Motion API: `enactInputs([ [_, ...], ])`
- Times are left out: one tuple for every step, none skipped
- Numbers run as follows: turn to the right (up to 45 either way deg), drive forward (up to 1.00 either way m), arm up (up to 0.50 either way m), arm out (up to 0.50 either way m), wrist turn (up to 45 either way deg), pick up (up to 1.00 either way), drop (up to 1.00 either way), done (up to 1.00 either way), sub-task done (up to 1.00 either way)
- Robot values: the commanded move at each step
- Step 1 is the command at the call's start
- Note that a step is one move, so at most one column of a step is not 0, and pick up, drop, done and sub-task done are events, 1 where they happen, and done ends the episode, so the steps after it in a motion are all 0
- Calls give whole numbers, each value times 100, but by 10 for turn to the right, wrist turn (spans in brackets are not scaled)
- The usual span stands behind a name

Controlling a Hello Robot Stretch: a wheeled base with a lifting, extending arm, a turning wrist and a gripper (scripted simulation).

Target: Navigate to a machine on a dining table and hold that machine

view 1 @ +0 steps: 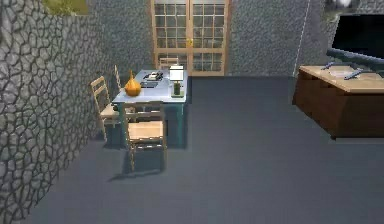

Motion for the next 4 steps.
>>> enactInputs([
  [0,100,0,0,0,0,0,0,0],
  [0,10,0,0,0,0,0,0,0],
  [240,0,0,0,0,0,0,0,0],
  [0,80,0,0,0,0,0,0,0],
])
